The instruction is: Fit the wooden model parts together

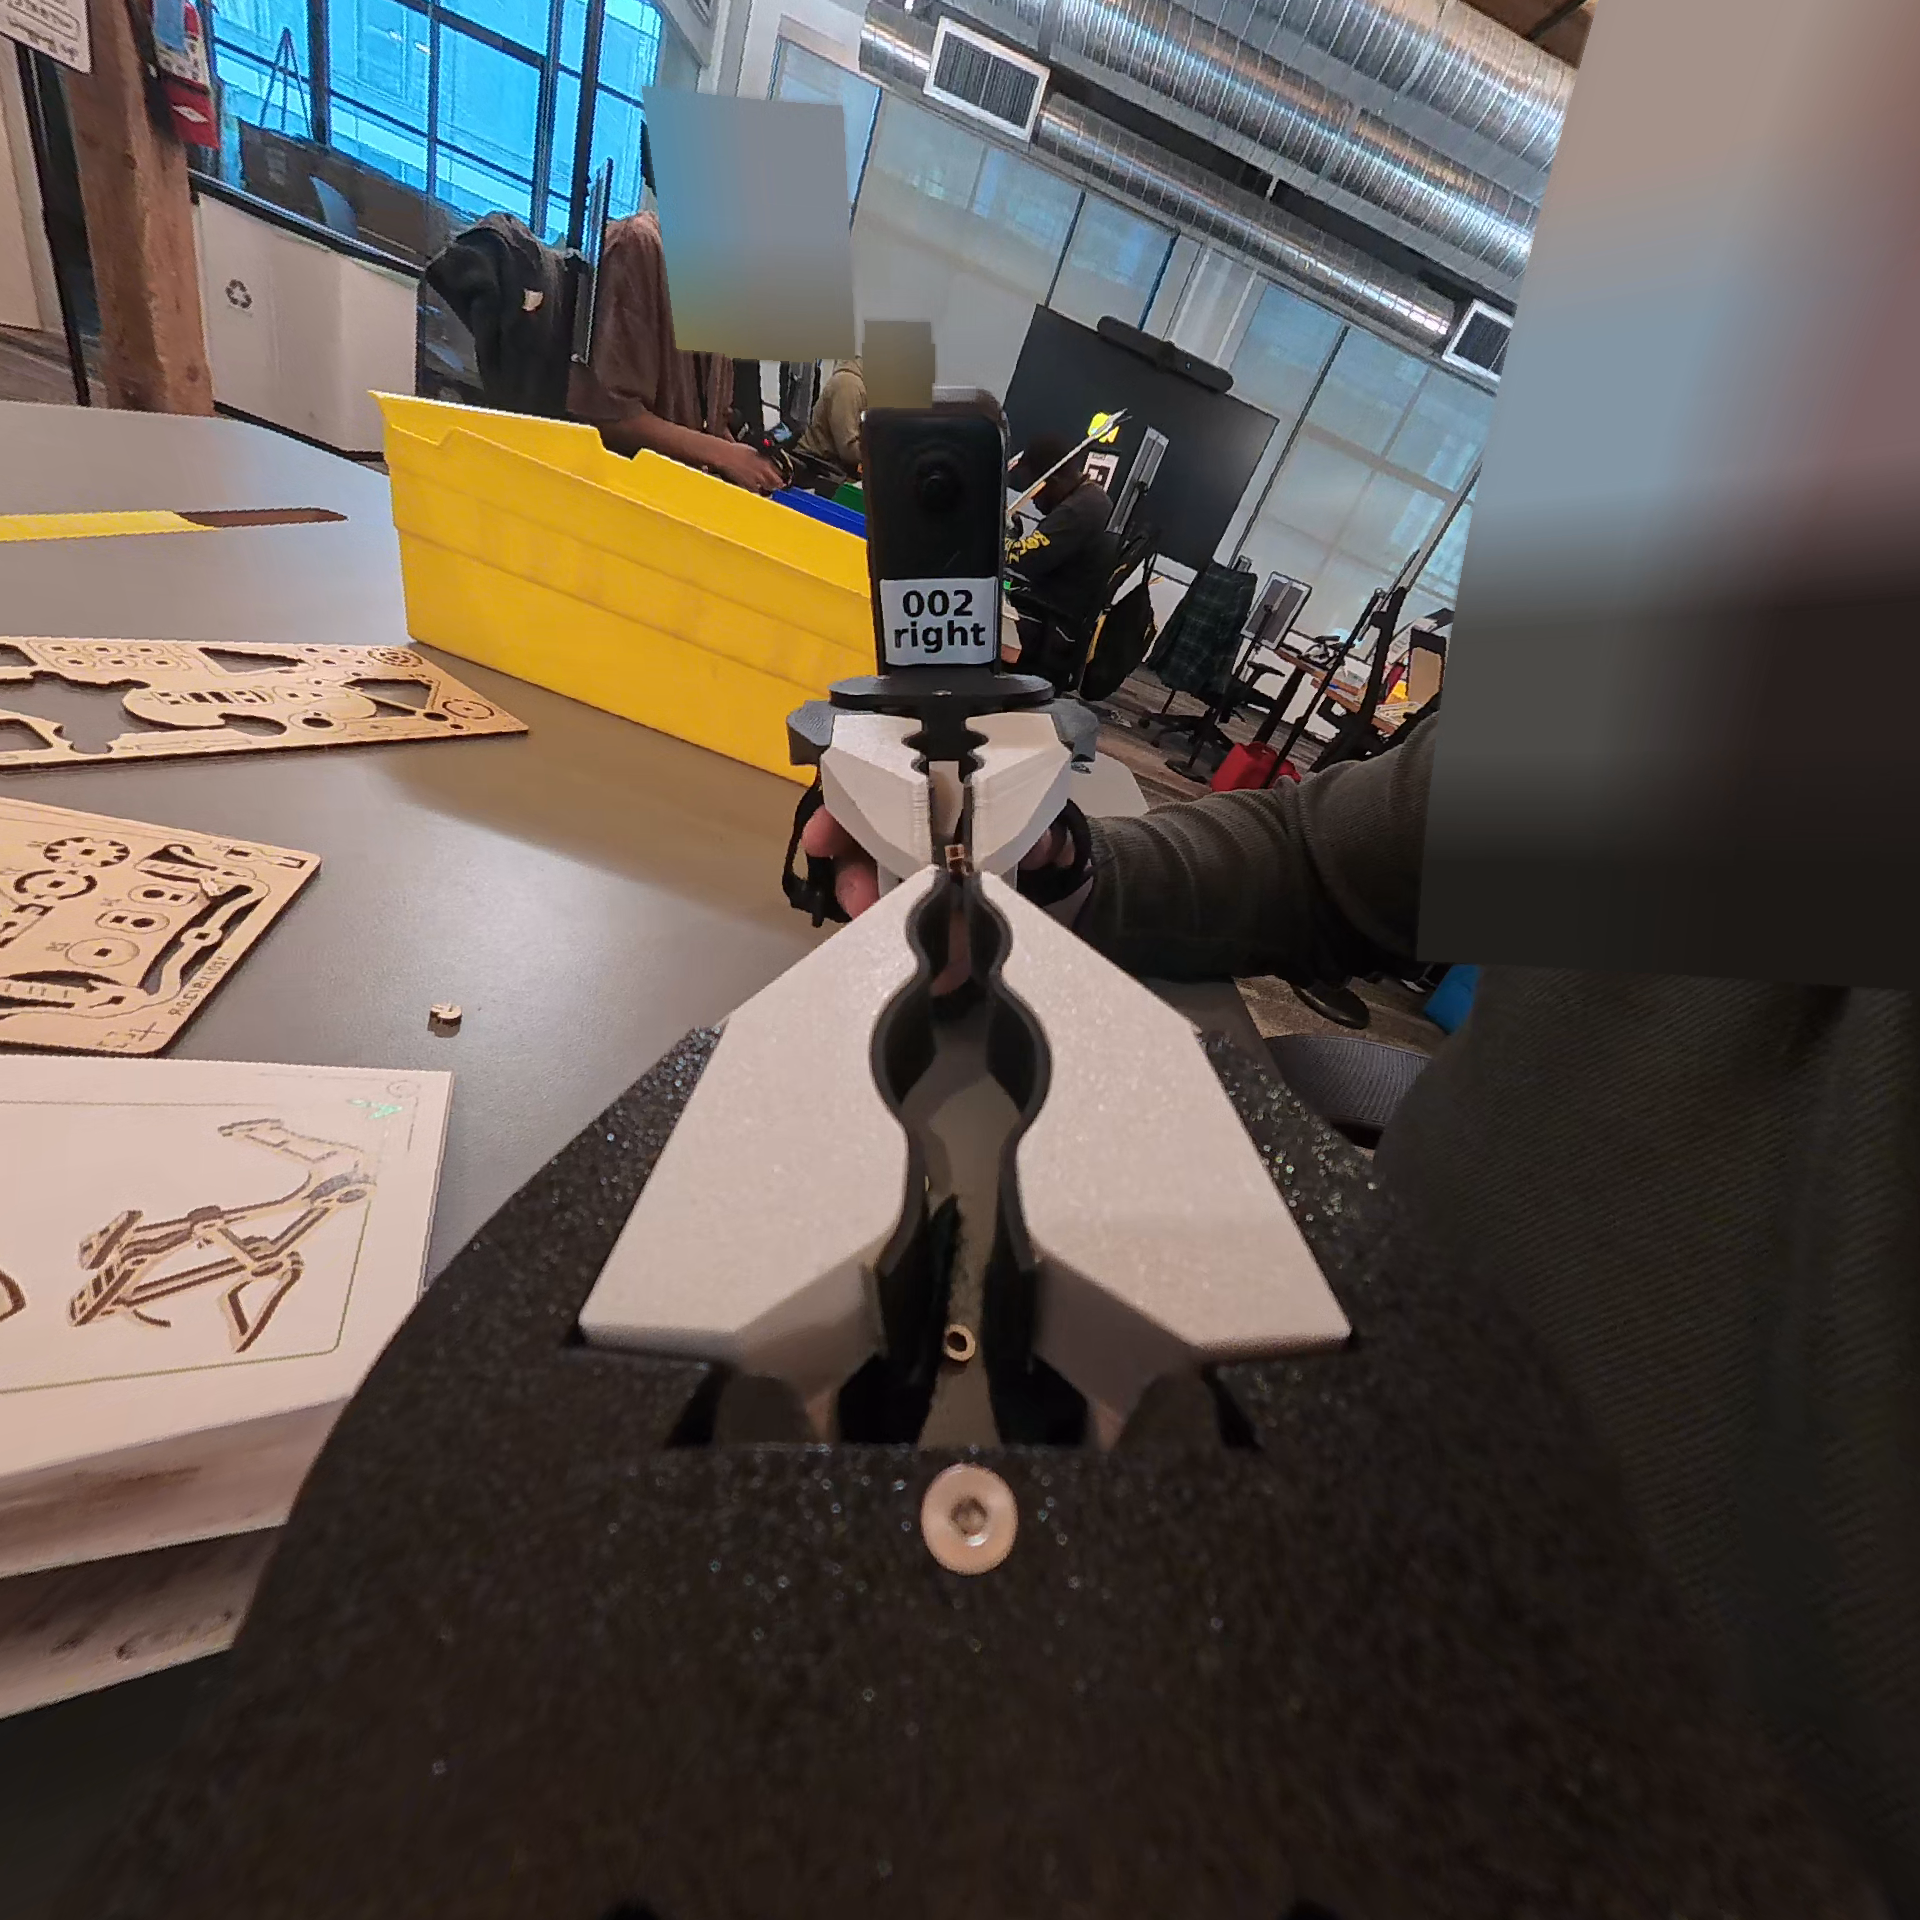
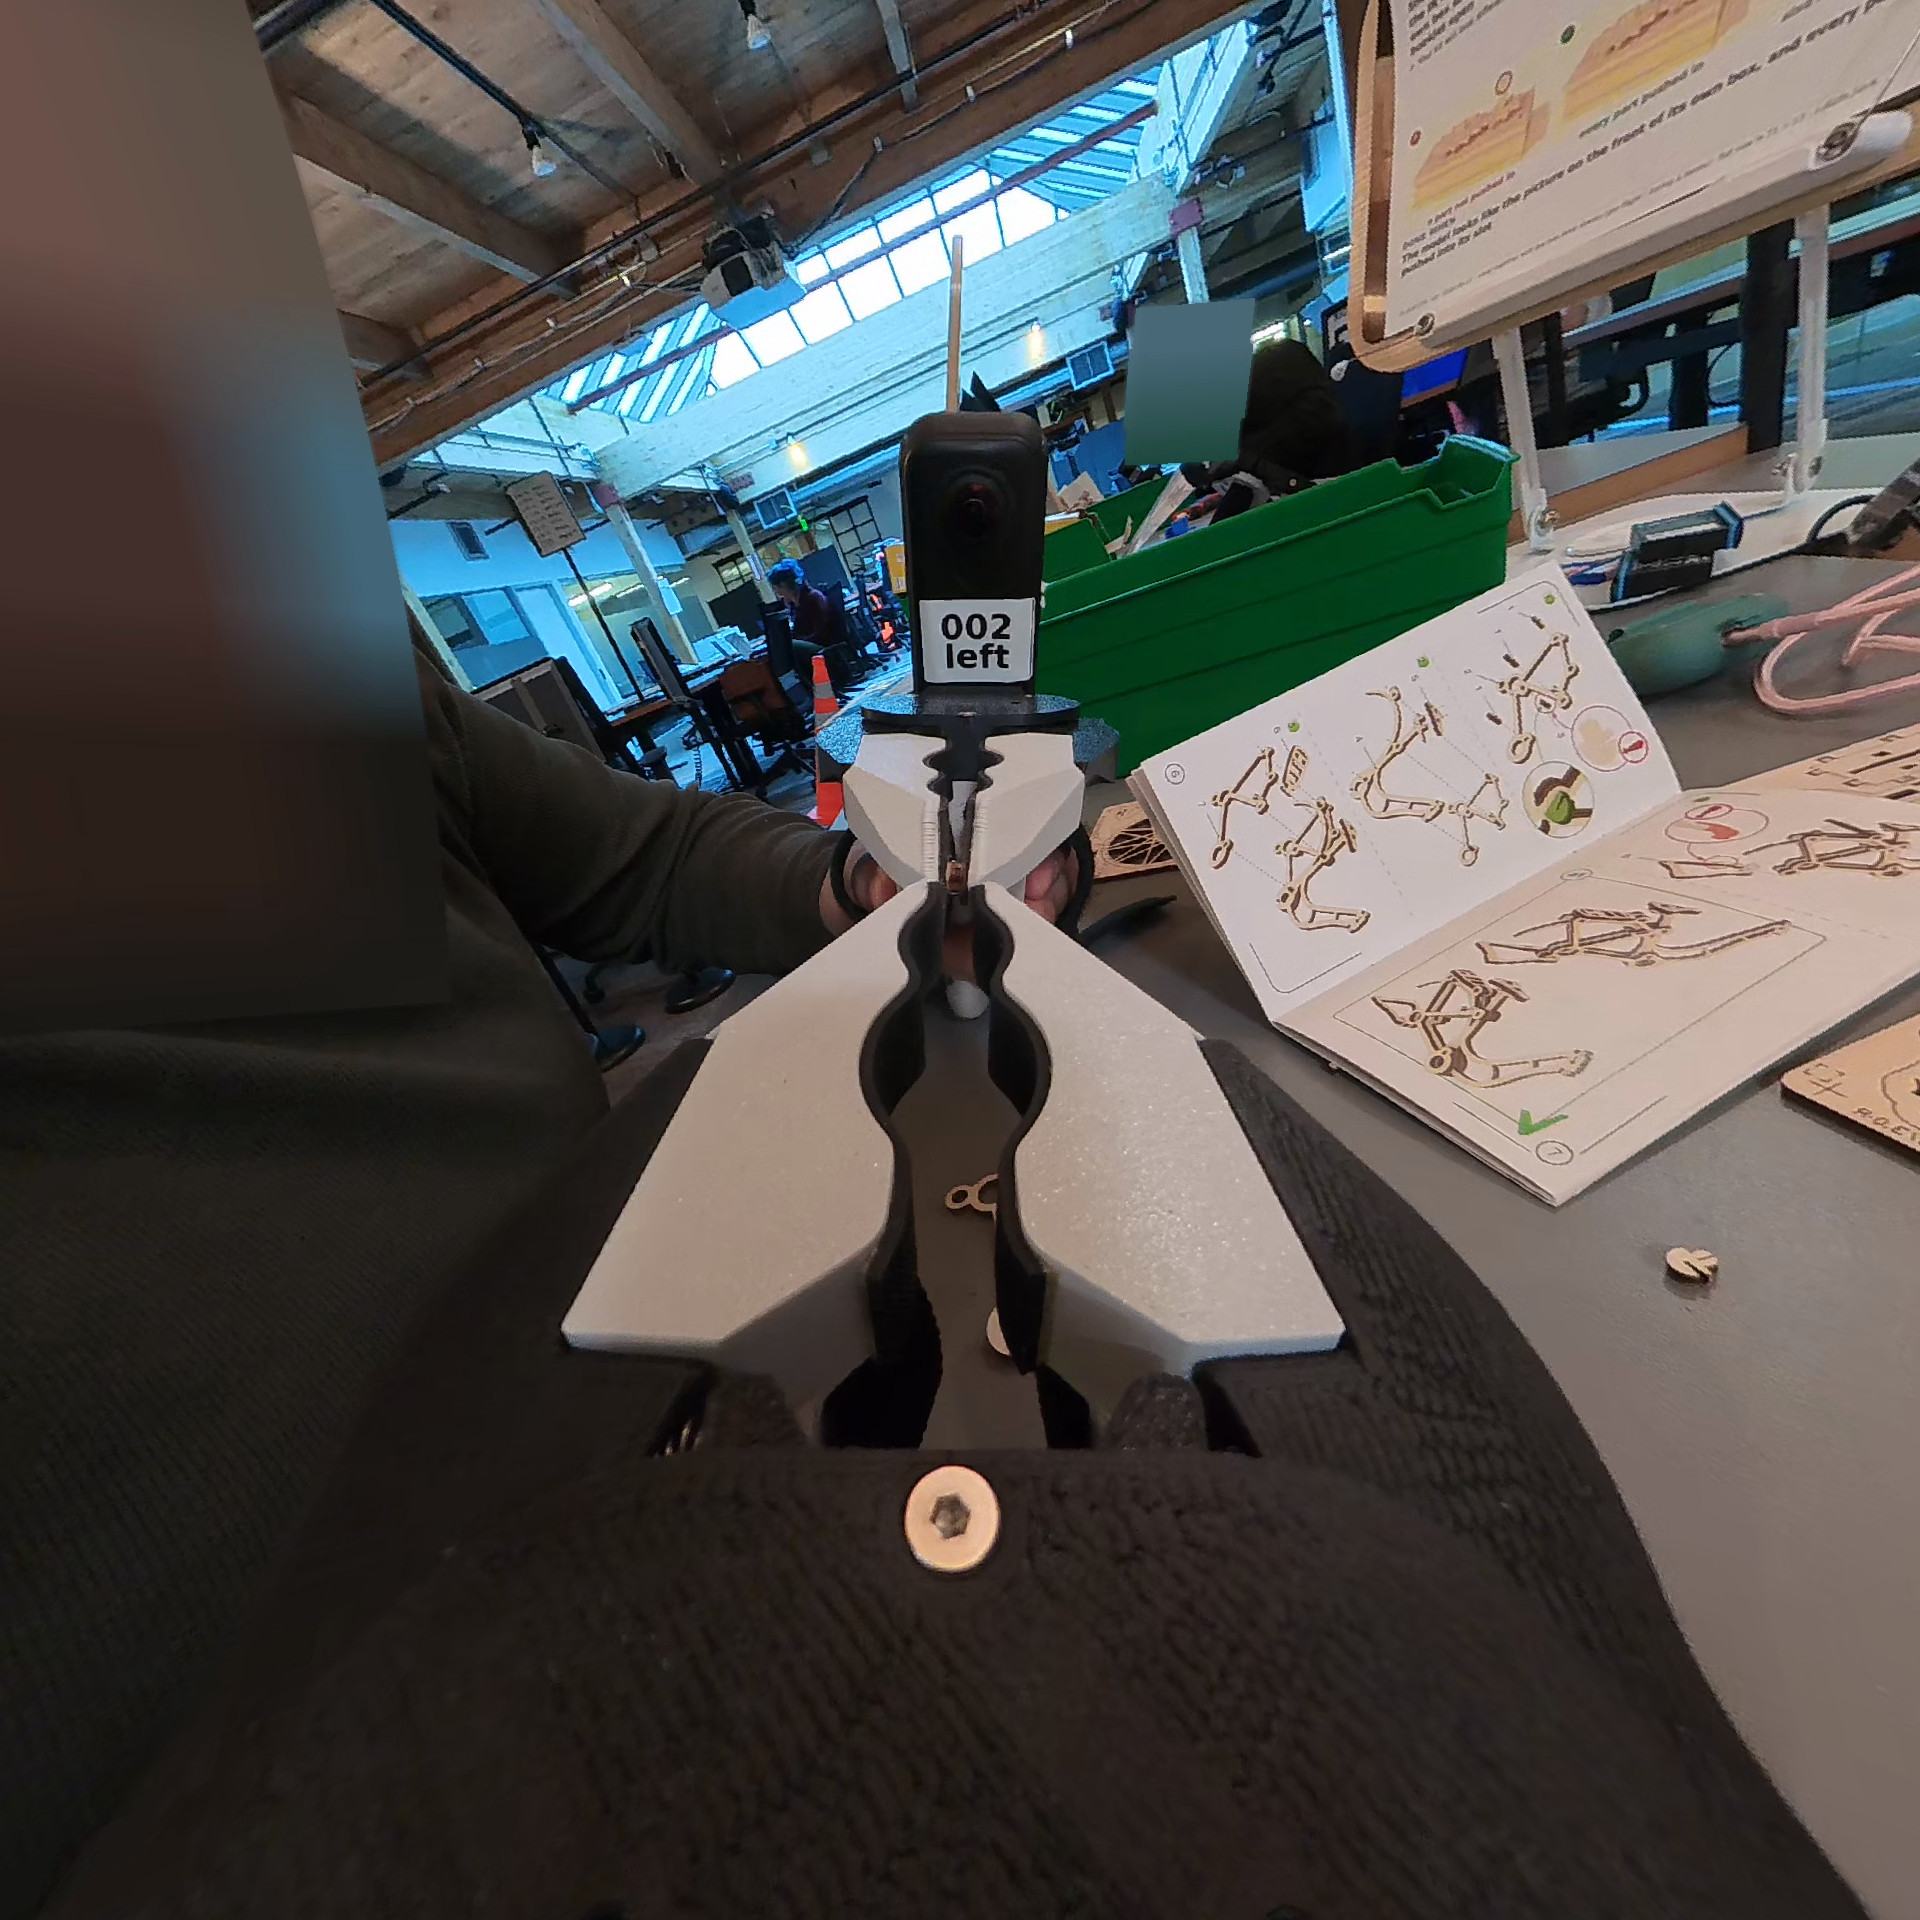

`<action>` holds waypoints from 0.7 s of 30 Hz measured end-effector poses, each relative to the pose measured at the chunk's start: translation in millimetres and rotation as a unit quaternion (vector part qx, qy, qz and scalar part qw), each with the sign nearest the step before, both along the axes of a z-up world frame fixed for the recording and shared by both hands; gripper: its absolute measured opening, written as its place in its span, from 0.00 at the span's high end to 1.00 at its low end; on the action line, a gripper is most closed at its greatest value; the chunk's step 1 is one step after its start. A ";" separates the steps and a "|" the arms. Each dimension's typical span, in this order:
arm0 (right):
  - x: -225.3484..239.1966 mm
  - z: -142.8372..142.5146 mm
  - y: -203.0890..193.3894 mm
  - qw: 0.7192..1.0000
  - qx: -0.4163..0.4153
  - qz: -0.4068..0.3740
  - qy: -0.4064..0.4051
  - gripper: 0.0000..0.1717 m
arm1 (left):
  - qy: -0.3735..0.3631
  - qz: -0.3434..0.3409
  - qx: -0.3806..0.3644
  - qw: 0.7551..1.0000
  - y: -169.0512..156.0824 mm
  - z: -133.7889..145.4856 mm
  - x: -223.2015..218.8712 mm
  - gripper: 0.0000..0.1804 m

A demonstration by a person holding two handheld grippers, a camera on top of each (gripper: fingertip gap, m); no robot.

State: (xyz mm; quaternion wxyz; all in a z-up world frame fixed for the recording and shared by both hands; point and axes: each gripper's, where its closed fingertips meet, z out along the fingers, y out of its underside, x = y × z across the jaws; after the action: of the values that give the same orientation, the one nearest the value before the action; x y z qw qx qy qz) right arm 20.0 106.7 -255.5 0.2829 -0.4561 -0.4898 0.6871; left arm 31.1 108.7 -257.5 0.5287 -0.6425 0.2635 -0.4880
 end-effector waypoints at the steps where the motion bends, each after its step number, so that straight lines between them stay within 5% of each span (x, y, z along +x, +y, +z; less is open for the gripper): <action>1: 0.1 0.0 -0.1 1.000 -0.002 0.001 0.000 0.99 | 0.001 0.000 0.001 1.000 0.0 -0.1 0.1 1.00; 21: 2.0 4.9 -4.8 0.999 0.041 -0.010 0.017 1.00 | 0.012 -0.002 0.030 0.999 -3.6 4.0 1.0 1.00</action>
State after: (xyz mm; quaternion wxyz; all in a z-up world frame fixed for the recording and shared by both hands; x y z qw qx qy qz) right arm 21.9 101.9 -250.6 0.3166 -0.4369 -0.5085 0.6711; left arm 32.1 105.0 -253.5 0.5441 -0.6315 0.2855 -0.4730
